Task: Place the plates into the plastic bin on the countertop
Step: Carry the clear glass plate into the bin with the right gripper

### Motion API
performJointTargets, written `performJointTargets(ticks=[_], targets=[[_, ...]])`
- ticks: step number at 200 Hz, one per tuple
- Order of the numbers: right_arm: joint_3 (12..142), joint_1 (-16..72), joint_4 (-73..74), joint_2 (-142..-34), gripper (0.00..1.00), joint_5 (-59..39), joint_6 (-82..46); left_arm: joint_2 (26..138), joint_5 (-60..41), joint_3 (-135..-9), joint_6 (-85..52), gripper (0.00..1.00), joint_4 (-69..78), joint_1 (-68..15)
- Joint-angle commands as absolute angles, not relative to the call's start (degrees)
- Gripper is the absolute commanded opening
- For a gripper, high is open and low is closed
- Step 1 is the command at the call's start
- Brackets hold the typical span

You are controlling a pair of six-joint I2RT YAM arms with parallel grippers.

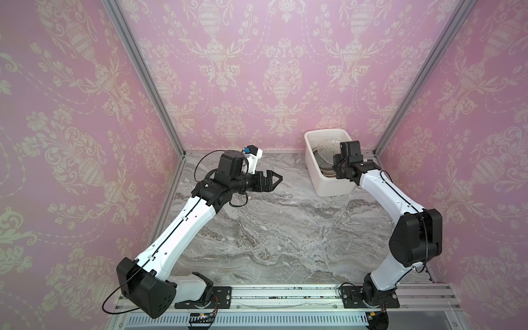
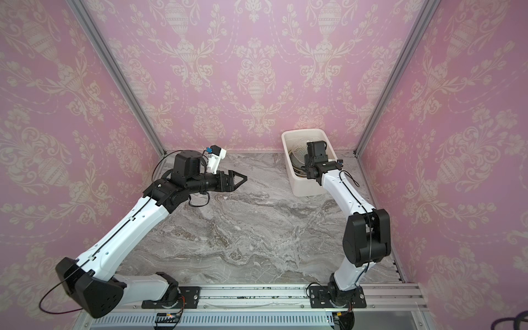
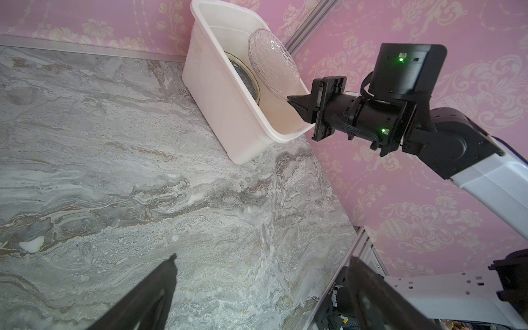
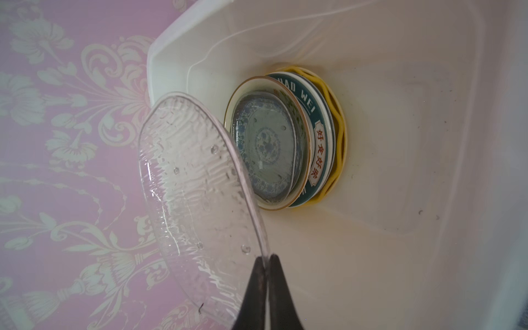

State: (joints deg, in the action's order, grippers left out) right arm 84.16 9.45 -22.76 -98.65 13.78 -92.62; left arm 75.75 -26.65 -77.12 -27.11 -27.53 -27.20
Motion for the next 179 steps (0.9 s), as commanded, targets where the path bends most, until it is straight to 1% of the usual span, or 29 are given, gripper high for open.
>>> performJointTargets(ticks=[1, 33, 85, 133, 179], targets=[[88.65, 8.80, -22.56, -101.57, 0.00, 15.49, -94.27, 76.98, -26.53, -79.06, -24.02, 0.95, -28.83, -27.44], [92.62, 7.70, -23.42, -106.16, 0.00, 14.17, -93.65, 79.46, -27.64, -81.23, -22.42, 0.95, -28.47, -27.98], [96.61, 6.60, -23.90, -111.73, 0.00, 11.96, -93.01, 86.89, -26.99, -90.39, -20.48, 0.95, -29.05, -30.60], [96.08, 6.41, -22.21, -114.92, 0.00, 10.12, -93.07, 93.82, -26.11, -98.57, -19.76, 0.95, -29.46, -32.47], [95.76, 6.08, -20.92, -117.34, 0.00, 8.78, -92.91, 97.98, -26.27, -102.54, -19.78, 0.95, -29.99, -33.07]])
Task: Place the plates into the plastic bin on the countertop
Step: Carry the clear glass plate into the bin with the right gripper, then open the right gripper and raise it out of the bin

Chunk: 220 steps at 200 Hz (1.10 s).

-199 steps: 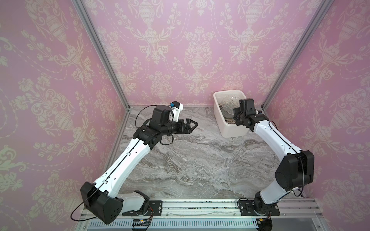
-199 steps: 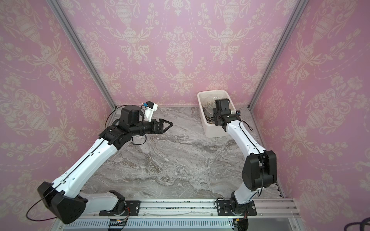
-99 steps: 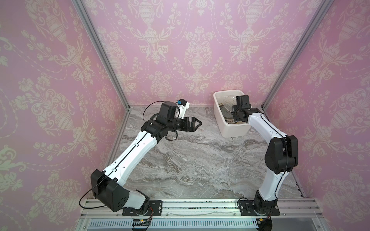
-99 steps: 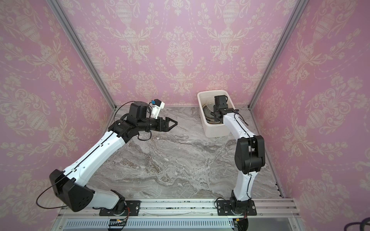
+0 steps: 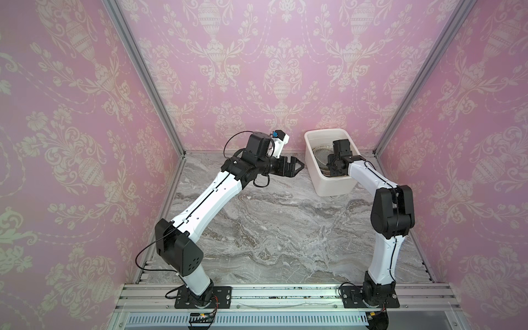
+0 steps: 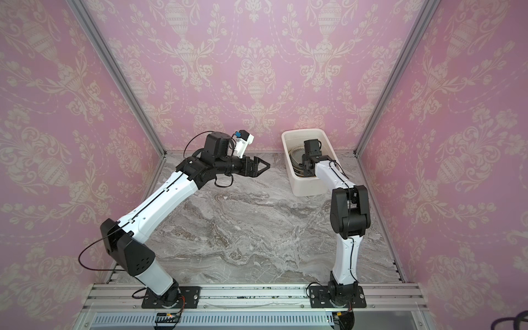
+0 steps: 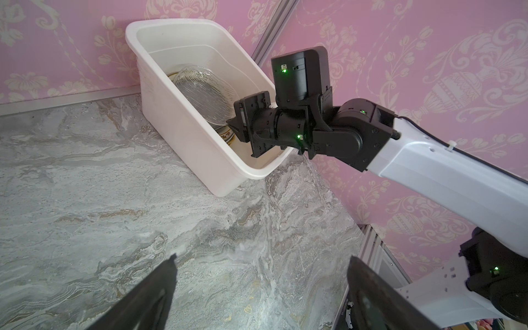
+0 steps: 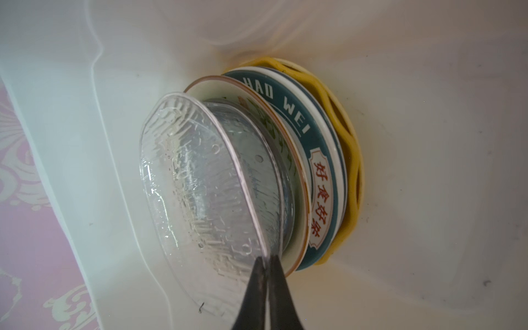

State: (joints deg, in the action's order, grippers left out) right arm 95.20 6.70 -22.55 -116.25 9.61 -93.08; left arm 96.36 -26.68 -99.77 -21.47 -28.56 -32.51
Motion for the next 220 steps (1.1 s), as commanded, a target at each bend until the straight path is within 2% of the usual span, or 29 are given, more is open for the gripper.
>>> performJointTargets(ticks=[1, 32, 90, 163, 182, 220], targets=[[95.78, 6.11, -20.92, -117.33, 0.00, 8.74, -92.90, 98.08, -26.28, -102.64, -19.78, 0.95, -29.98, -33.10], [96.88, 5.65, -20.83, -118.89, 0.00, 7.91, -92.48, 99.13, -26.28, -103.83, -19.46, 0.95, -30.61, -33.22], [99.06, 5.29, -22.13, -119.40, 0.12, 7.88, -91.89, 98.70, -25.41, -103.93, -18.37, 0.95, -31.41, -33.22], [98.00, 5.35, -22.89, -115.09, 0.48, 8.25, -91.55, 96.18, -23.51, -102.94, -17.98, 0.95, -31.23, -33.22], [98.69, 5.45, -23.91, -113.05, 0.60, 8.36, -89.25, 94.96, -22.41, -102.80, -17.85, 0.95, -31.03, -33.19], [99.22, 6.05, -25.31, -106.79, 0.76, 9.15, -81.88, 90.66, -18.96, -100.79, -18.01, 0.95, -30.35, -33.14]])
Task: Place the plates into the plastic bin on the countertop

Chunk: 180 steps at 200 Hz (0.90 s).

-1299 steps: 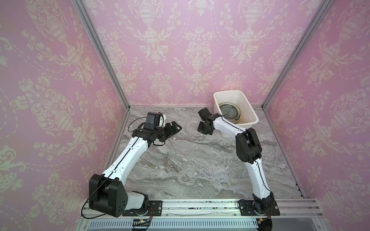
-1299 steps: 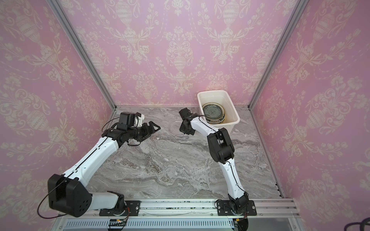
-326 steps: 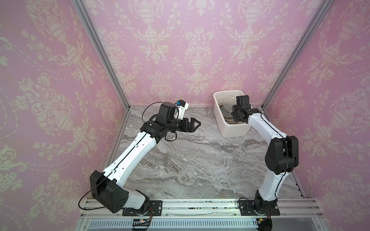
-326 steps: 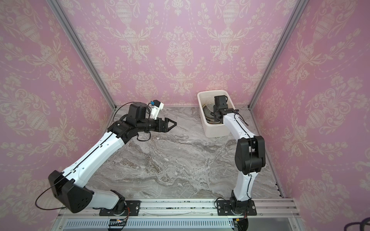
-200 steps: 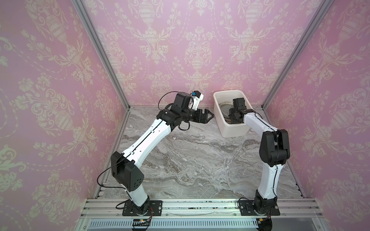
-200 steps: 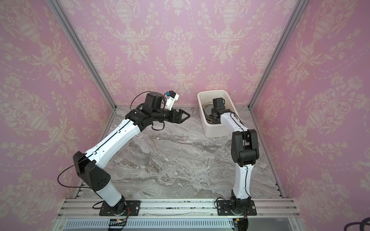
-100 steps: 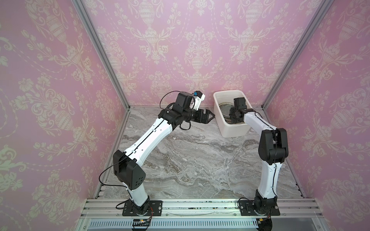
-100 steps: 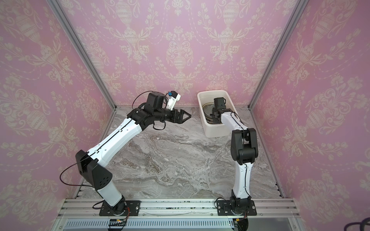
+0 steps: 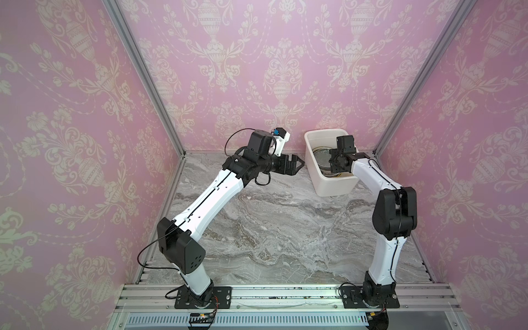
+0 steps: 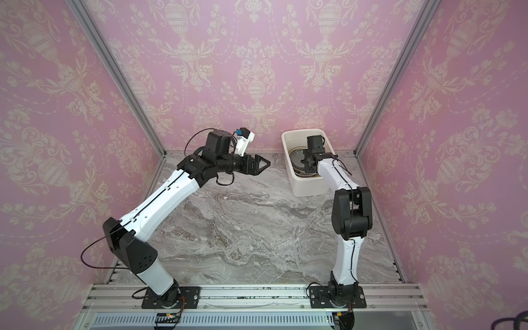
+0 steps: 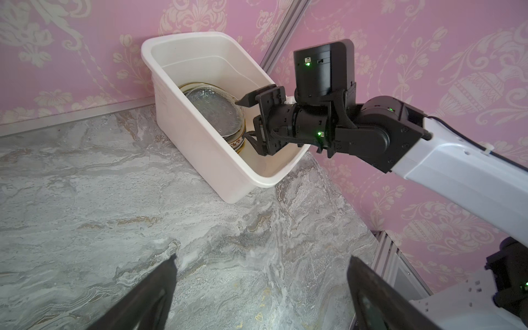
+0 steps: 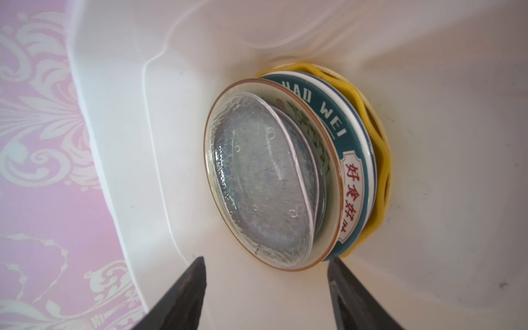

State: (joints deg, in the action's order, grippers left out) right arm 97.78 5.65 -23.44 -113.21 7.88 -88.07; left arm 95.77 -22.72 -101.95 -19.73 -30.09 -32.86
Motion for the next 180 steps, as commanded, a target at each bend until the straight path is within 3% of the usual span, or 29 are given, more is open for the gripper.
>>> performJointTargets(ticks=[1, 33, 101, 134, 180], targets=[[99.18, 6.06, -25.31, -106.57, 0.76, 9.15, -81.63, 90.51, -18.84, -100.67, -18.01, 0.95, -30.34, -33.14], [96.99, 6.18, -23.49, -100.17, 0.81, 6.71, -75.16, 84.40, -13.79, -96.76, -18.14, 0.96, -29.38, -33.13], [88.69, 5.33, -19.38, -82.49, 0.80, -2.58, -53.03, 67.71, -1.22, -85.27, -15.83, 0.98, -29.61, -32.43], [78.93, 4.93, -16.11, -72.14, 0.78, -4.75, -41.30, 61.48, 4.13, -78.80, -15.88, 0.99, -29.79, -30.41], [59.84, 4.92, -15.14, -56.36, 0.76, -0.21, -27.79, 57.36, 8.35, -67.66, -17.79, 0.99, -24.47, -23.91]])
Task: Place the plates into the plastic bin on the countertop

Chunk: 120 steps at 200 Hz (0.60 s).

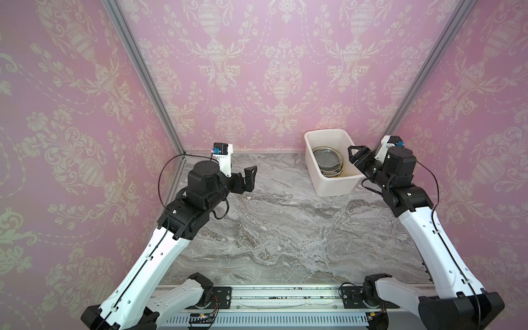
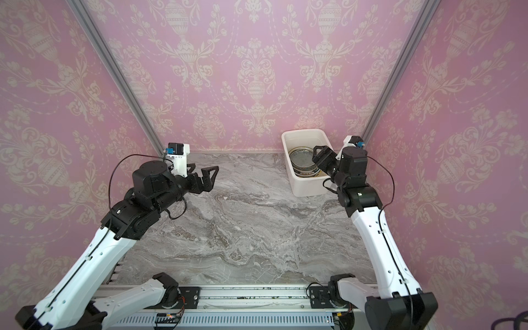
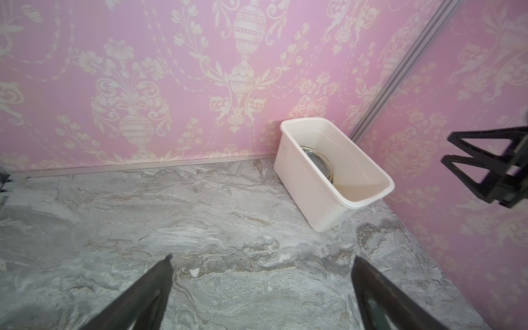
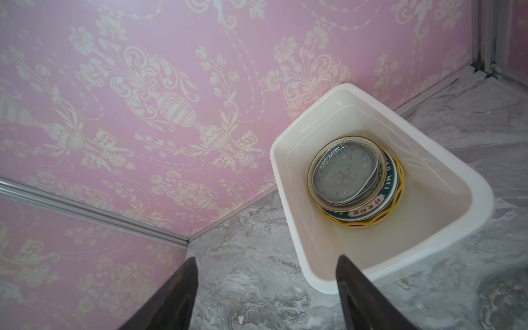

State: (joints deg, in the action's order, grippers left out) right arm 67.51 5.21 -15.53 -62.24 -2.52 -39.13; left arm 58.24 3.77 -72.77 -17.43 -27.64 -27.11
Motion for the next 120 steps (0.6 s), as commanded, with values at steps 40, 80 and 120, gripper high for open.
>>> performJointTargets(ticks=[40, 80, 120], targets=[[49.06, 4.66, -16.77, -50.15, 0.80, 7.36, -20.30, 56.12, 13.99, -56.13, -20.00, 0.99, -17.50, -16.13], [36.99, 3.98, -5.28, -49.12, 0.87, 12.68, -13.92, 56.61, 17.49, -41.35, -19.52, 0.99, -6.50, -6.13], [27.25, 2.80, 11.16, -53.05, 0.89, 13.44, -9.32, 64.57, 17.85, -32.46, -17.21, 0.99, 5.60, -1.91]])
